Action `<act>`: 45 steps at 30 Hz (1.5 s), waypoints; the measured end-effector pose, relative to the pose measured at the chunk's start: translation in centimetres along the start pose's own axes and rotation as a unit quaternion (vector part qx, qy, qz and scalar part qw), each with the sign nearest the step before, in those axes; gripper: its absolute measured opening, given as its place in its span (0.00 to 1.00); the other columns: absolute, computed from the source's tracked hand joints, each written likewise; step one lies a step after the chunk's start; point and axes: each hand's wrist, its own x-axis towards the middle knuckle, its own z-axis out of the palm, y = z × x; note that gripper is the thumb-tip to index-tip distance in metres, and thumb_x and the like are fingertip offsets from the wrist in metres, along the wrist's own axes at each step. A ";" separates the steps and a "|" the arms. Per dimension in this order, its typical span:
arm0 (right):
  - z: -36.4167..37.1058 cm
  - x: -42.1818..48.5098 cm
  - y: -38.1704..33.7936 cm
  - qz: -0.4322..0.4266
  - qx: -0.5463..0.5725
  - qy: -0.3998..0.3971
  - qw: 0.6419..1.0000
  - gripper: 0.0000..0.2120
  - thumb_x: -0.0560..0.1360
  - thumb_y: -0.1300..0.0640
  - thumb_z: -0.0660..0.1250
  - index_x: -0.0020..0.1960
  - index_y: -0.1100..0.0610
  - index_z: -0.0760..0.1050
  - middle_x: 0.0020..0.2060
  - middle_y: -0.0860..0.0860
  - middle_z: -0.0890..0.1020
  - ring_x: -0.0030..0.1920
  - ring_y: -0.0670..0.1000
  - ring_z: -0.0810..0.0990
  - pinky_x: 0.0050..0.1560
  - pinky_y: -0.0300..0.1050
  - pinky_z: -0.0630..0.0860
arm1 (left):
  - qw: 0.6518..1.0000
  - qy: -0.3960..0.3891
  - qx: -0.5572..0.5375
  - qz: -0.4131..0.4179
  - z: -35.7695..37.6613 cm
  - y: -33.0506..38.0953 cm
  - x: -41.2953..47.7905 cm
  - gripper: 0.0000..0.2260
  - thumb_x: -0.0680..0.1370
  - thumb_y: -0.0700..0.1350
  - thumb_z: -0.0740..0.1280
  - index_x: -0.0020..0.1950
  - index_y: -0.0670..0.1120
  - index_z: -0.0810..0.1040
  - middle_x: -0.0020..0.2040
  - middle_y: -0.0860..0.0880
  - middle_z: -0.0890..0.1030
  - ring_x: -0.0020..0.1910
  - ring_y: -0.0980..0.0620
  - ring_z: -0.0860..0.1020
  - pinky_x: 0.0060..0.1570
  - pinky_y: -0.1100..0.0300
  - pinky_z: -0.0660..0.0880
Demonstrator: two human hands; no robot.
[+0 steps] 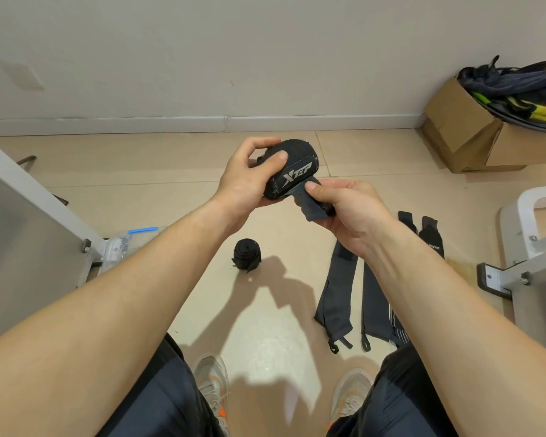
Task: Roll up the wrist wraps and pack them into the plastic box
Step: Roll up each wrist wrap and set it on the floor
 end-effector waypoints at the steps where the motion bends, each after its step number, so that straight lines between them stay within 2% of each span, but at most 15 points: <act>1: 0.1 -0.1 0.0 0.000 0.002 -0.003 1.000 0.05 0.78 0.69 0.69 0.52 0.68 0.81 0.40 0.59 0.85 0.37 0.51 0.85 0.35 0.41 0.81 | 1.000 0.003 0.003 0.010 -0.1 0.0 -0.1 0.10 0.81 0.44 0.70 0.61 0.54 0.78 0.52 0.46 0.80 0.42 0.52 0.83 0.42 0.53 0.83; 5: 0.4 -0.3 -0.2 0.007 0.019 0.013 1.000 0.05 0.78 0.71 0.68 0.53 0.69 0.80 0.42 0.61 0.86 0.40 0.54 0.87 0.40 0.43 0.84 | 0.997 0.040 0.042 0.043 -0.2 -0.1 -0.1 0.16 0.75 0.49 0.74 0.61 0.57 0.77 0.55 0.46 0.79 0.50 0.47 0.83 0.54 0.41 0.82; 7: 0.5 -0.4 -0.4 0.012 0.018 0.031 0.999 0.03 0.77 0.69 0.70 0.51 0.68 0.80 0.39 0.59 0.86 0.36 0.52 0.86 0.41 0.43 0.85 | 0.994 0.056 0.081 0.048 -0.4 -0.1 0.0 0.22 0.70 0.54 0.75 0.63 0.56 0.76 0.57 0.50 0.79 0.58 0.46 0.81 0.59 0.42 0.80; 9: 0.6 -0.6 -0.5 0.018 0.026 0.038 0.999 0.01 0.77 0.66 0.71 0.48 0.65 0.80 0.33 0.55 0.86 0.32 0.48 0.85 0.36 0.40 0.83 | 0.988 0.049 0.130 0.068 -0.5 -0.2 0.3 0.24 0.71 0.53 0.76 0.65 0.52 0.76 0.57 0.56 0.78 0.59 0.50 0.80 0.63 0.46 0.78; 12: 0.7 -0.6 -0.6 0.030 0.080 0.046 0.995 0.04 0.77 0.65 0.73 0.50 0.65 0.79 0.33 0.54 0.86 0.32 0.48 0.85 0.34 0.38 0.81 | 0.973 0.018 0.197 0.120 -0.4 -0.3 0.4 0.19 0.74 0.48 0.77 0.62 0.51 0.77 0.56 0.54 0.80 0.56 0.54 0.79 0.62 0.53 0.77; 15: 0.7 -0.5 -0.7 0.038 0.129 0.061 0.989 0.08 0.75 0.64 0.74 0.52 0.64 0.78 0.34 0.54 0.86 0.33 0.49 0.86 0.33 0.37 0.80 | 0.961 -0.007 0.235 0.147 0.0 -0.5 0.2 0.21 0.70 0.52 0.76 0.61 0.53 0.76 0.60 0.49 0.79 0.59 0.53 0.78 0.61 0.56 0.76; 17: 0.6 -0.5 -0.7 0.041 0.147 0.064 0.986 0.07 0.75 0.63 0.75 0.50 0.63 0.78 0.33 0.54 0.86 0.34 0.49 0.87 0.32 0.36 0.80 | 0.956 -0.015 0.246 0.156 0.1 -0.6 0.2 0.21 0.69 0.53 0.75 0.61 0.52 0.77 0.60 0.49 0.79 0.59 0.53 0.77 0.62 0.59 0.74; 21: 0.5 -0.8 -0.7 0.047 0.167 0.061 0.983 0.05 0.76 0.63 0.74 0.47 0.63 0.79 0.32 0.53 0.85 0.33 0.48 0.86 0.33 0.35 0.80 | 0.952 -0.019 0.252 0.171 0.4 -0.5 -0.1 0.16 0.73 0.49 0.74 0.59 0.53 0.77 0.59 0.51 0.77 0.57 0.59 0.75 0.56 0.72 0.69; 25: 0.2 -0.8 -0.9 0.058 0.197 0.065 0.977 0.05 0.77 0.63 0.73 0.48 0.64 0.79 0.33 0.55 0.86 0.33 0.47 0.86 0.34 0.36 0.81 | 0.962 -0.025 0.225 0.156 0.8 -0.4 -0.4 0.15 0.70 0.52 0.68 0.56 0.55 0.78 0.55 0.55 0.75 0.54 0.61 0.75 0.54 0.67 0.69; 28: -0.1 -0.9 -1.2 0.061 0.212 0.064 0.973 0.04 0.77 0.63 0.72 0.47 0.65 0.79 0.33 0.55 0.86 0.33 0.47 0.86 0.35 0.37 0.82 | 0.944 -0.039 0.273 0.181 1.2 -0.7 -1.0 0.26 0.66 0.61 0.67 0.61 0.52 0.77 0.55 0.55 0.74 0.54 0.67 0.73 0.54 0.75 0.66; 30: -0.2 -1.0 -1.3 0.064 0.212 0.064 0.973 0.04 0.78 0.64 0.72 0.47 0.64 0.79 0.33 0.55 0.86 0.35 0.48 0.87 0.35 0.38 0.83 | 0.938 -0.042 0.289 0.189 1.4 -0.7 -1.2 0.29 0.64 0.62 0.71 0.62 0.52 0.76 0.56 0.55 0.74 0.55 0.71 0.72 0.53 0.79 0.64; 34: -0.6 -1.2 -1.2 0.072 0.182 0.068 0.978 0.04 0.78 0.61 0.72 0.47 0.62 0.80 0.32 0.53 0.86 0.34 0.47 0.87 0.31 0.39 0.81 | 0.928 -0.055 0.316 0.187 1.0 -0.8 -0.8 0.31 0.64 0.54 0.84 0.63 0.51 0.76 0.59 0.54 0.74 0.57 0.70 0.71 0.54 0.79 0.64; 40: -0.9 -0.9 -1.0 0.083 0.150 0.066 0.983 0.08 0.78 0.55 0.73 0.49 0.60 0.80 0.32 0.53 0.86 0.34 0.48 0.87 0.34 0.41 0.83 | 0.918 -0.063 0.334 0.205 0.7 -0.9 -0.4 0.34 0.62 0.49 0.85 0.64 0.50 0.77 0.58 0.53 0.74 0.56 0.68 0.71 0.55 0.80 0.63; 43: -1.1 -0.5 -1.0 0.083 0.163 0.067 0.981 0.15 0.80 0.49 0.70 0.51 0.63 0.78 0.34 0.55 0.87 0.36 0.51 0.88 0.35 0.44 0.84 | 0.927 -0.061 0.317 0.188 0.5 -0.9 -0.2 0.33 0.62 0.49 0.85 0.65 0.51 0.78 0.59 0.54 0.75 0.56 0.62 0.73 0.55 0.78 0.65; 45: -1.1 -0.4 -1.1 0.082 0.178 0.061 0.979 0.14 0.82 0.52 0.66 0.52 0.64 0.77 0.39 0.59 0.87 0.39 0.54 0.88 0.37 0.46 0.84 | 0.939 -0.057 0.297 0.166 0.2 -0.9 -0.1 0.33 0.63 0.48 0.85 0.66 0.52 0.78 0.61 0.54 0.76 0.57 0.60 0.74 0.56 0.75 0.68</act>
